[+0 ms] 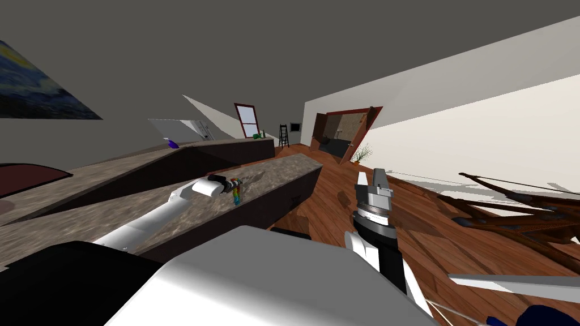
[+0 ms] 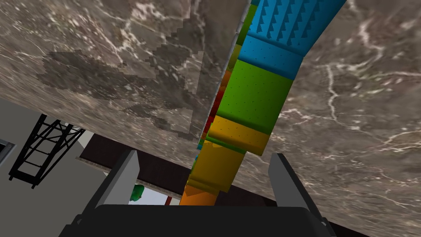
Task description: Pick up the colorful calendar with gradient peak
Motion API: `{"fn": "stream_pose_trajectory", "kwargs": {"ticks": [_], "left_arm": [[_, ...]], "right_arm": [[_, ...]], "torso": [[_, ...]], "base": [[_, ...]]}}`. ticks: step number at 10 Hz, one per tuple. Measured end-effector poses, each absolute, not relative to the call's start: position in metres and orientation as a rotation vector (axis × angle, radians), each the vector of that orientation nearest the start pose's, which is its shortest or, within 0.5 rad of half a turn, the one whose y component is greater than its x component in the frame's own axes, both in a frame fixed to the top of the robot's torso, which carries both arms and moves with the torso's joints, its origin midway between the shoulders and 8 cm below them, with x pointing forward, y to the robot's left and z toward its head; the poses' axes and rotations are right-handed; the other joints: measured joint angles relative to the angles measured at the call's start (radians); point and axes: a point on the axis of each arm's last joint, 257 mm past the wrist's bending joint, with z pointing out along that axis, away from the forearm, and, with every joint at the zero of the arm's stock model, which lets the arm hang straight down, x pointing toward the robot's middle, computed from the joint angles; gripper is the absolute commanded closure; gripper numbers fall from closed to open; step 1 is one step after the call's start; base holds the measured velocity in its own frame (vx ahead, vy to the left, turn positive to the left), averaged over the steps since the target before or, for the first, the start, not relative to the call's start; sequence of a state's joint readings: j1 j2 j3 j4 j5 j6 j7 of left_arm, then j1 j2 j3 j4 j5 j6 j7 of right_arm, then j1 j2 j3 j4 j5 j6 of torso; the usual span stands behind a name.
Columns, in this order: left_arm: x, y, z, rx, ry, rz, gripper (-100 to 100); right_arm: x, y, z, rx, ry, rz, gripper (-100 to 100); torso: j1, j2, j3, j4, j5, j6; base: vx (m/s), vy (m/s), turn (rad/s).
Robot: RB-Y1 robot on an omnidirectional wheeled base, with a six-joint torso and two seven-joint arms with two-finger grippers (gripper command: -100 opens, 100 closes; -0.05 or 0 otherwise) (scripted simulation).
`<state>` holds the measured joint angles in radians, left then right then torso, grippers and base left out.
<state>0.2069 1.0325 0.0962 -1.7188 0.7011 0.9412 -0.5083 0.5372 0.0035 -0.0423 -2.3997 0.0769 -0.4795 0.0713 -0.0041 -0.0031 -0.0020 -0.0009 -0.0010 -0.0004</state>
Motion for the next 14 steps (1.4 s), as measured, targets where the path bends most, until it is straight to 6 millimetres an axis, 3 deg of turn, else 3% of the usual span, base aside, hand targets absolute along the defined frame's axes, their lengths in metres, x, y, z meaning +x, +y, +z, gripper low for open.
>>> {"fn": "stream_pose_trajectory", "kwargs": {"ticks": [4,5,9,10,11,14], "left_arm": [[0.388,0.567,-0.288,-1.079,2.205,-0.043,-100],[0.388,0.567,-0.288,-1.073,2.206,-0.042,100],[0.388,0.567,-0.288,-1.072,2.207,-0.042,100],[0.388,0.567,-0.288,-1.073,2.207,-0.042,0],[0.388,0.567,-0.288,-1.073,2.207,-0.042,100],[0.389,0.553,-0.287,-1.082,2.218,-0.023,100]], "right_arm": [[0.319,-0.282,0.061,0.527,0.623,1.142,0],[0.319,-0.282,0.061,0.527,0.623,1.142,0],[0.319,-0.282,0.061,0.527,0.623,1.142,0],[0.319,-0.282,0.061,0.527,0.623,1.142,0],[0.319,-0.282,0.061,0.527,0.623,1.142,0],[0.319,-0.282,0.061,0.527,0.624,1.142,0]], "torso": [[0.001,0.001,0.0,0.0,0.0,0.0],[0.003,0.002,0.001,0.0,0.001,0.0],[0.005,0.003,0.002,0.001,0.001,0.0],[0.005,0.003,0.002,0.001,0.001,0.0],[0.005,0.003,0.002,0.001,0.001,0.0],[0.011,0.007,0.004,0.002,0.002,-0.001]], "base": [[0.034,-0.056,0.066],[0.003,-0.005,-0.001],[0.0,0.0,0.0],[0.0,0.0,0.0],[-0.044,0.073,-0.119],[-0.067,0.102,-0.14]]}}
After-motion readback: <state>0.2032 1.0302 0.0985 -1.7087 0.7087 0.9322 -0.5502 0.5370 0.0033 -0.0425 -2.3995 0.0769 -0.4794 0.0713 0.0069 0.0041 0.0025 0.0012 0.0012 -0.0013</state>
